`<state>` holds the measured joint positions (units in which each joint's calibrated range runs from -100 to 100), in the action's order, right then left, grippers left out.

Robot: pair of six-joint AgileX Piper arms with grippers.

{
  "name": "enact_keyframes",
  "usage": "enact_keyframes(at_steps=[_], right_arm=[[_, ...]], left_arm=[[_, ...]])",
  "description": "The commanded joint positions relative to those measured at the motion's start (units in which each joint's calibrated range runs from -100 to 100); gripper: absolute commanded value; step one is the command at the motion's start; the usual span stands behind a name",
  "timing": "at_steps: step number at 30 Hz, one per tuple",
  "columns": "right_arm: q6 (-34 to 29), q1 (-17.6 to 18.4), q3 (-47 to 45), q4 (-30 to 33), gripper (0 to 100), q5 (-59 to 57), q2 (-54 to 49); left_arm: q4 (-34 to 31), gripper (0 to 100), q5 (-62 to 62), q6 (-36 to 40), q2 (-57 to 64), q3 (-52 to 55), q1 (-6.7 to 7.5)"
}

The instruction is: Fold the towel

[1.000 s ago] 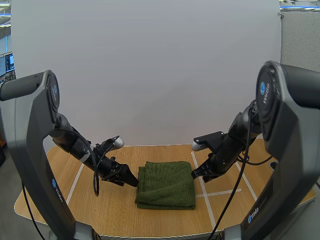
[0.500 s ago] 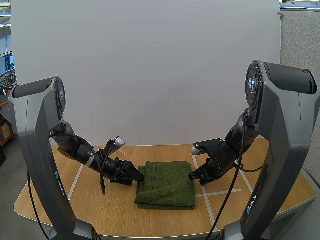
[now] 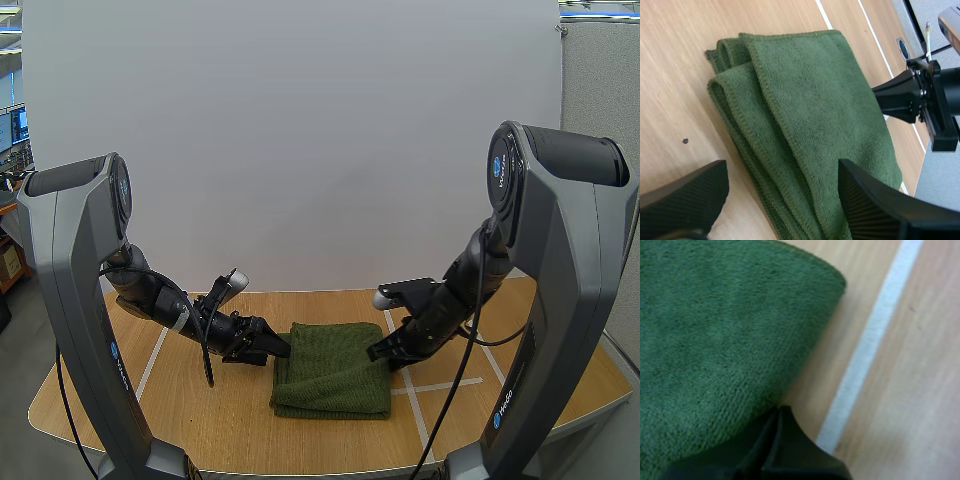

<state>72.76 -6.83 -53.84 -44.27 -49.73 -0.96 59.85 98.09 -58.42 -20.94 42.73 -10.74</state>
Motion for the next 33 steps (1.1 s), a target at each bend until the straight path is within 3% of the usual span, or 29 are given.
enact_keyframes(at_steps=[1,8,14,22,28,33], right_arm=[[0.15,1.12,-0.34,-0.1,0,-1.82,0.14],[0.15,1.1,-0.34,-0.1,0,-2.14,0.14],[0.15,1.1,-0.34,-0.1,0,-2.33,0.14],[0.15,1.1,-0.34,-0.1,0,-3.03,0.14],[0.15,1.1,-0.34,-0.1,0,-3.03,0.14],[0.15,1.1,-0.34,-0.1,0,-3.03,0.14]], left_arm=[[0.89,100,1.91,-0.31,-0.05,-0.36,0.11],[1.0,100,1.91,-0.31,-0.05,-0.36,0.3],[0.8,100,1.91,-0.31,-0.05,-0.36,3.21],[0.78,100,-1.32,0.54,-0.05,-0.36,4.37],[0.78,100,-1.68,0.54,-0.05,-0.36,6.75],[0.9,100,-3.06,0.04,-0.05,-0.36,7.7]])
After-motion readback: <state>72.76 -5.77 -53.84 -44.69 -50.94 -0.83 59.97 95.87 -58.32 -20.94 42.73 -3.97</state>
